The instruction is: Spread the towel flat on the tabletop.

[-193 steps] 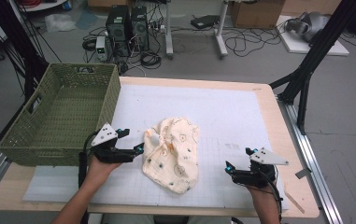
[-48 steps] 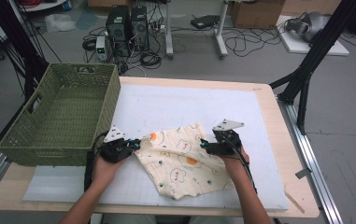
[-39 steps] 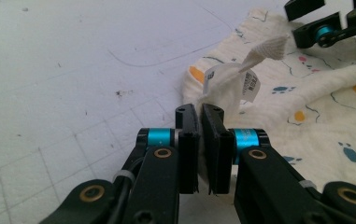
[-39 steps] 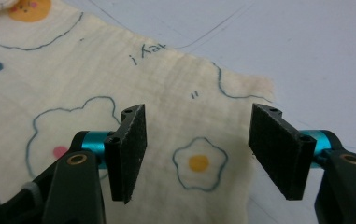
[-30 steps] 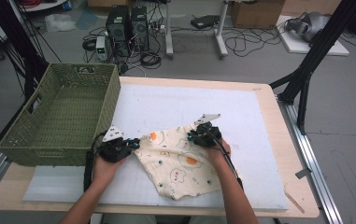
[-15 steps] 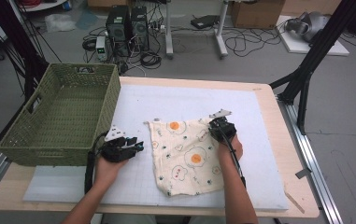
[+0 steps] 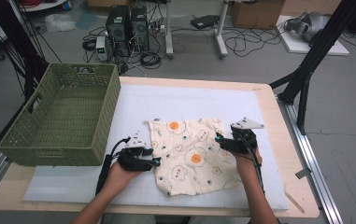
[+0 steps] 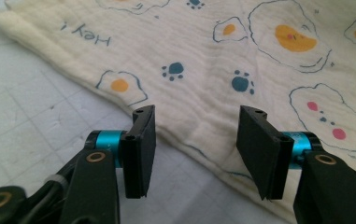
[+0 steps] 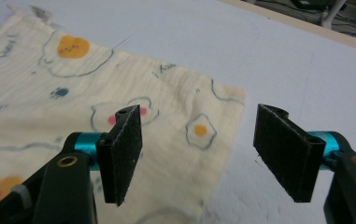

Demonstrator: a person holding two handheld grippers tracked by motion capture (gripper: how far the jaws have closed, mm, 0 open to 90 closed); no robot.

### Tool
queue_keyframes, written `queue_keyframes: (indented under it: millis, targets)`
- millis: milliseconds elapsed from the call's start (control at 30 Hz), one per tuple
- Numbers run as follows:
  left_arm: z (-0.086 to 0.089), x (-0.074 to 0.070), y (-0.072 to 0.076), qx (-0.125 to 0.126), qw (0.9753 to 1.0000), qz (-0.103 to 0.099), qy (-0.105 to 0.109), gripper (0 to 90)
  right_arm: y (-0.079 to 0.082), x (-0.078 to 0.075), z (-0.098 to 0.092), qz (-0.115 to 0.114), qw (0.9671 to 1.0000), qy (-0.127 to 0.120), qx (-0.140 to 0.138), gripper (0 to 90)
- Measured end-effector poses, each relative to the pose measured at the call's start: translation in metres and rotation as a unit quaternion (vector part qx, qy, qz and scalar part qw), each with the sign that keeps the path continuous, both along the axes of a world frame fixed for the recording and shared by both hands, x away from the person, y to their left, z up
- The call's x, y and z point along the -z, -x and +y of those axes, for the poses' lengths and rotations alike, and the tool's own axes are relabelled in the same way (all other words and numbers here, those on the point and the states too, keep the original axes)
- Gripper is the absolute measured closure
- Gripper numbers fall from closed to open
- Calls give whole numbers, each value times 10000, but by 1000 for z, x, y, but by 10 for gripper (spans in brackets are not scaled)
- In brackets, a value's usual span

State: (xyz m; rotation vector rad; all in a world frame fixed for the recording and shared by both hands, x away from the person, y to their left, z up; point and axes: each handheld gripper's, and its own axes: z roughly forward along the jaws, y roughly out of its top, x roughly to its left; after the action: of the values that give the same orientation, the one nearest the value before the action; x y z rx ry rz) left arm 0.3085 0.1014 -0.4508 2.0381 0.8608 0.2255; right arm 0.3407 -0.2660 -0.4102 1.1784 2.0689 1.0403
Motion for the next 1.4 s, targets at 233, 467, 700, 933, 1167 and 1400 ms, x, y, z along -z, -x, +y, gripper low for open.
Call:
queue_keyframes:
  millis: [233, 467, 700, 933, 1167, 1400]
  targets:
    - [-15, -1, 9, -82, 9979, -432, -478, 580, 32, 9, -27, -13, 9999, -154, 1, 309]
    - [7, -4, -9, -640, 9963, -412, -396, 862, 37, 19, -31, 51, 9999, -136, 49, 312]
    - [37, -7, -22, -1105, 9917, -500, -424, 861, 33, 27, -11, 342, 9989, -216, -256, 358]
    - [43, -6, -25, -1229, 9905, -491, -372, 842, 24, 38, 22, 741, 9949, 43, -688, 578]
    - [39, -5, -20, -1131, 9921, -474, -251, 516, 24, 34, 14, 520, 9974, 389, -300, 863]
    - [39, -4, -16, -859, 9960, -242, -61, 504, 27, 32, 0, 463, 9979, 443, 33, 699]
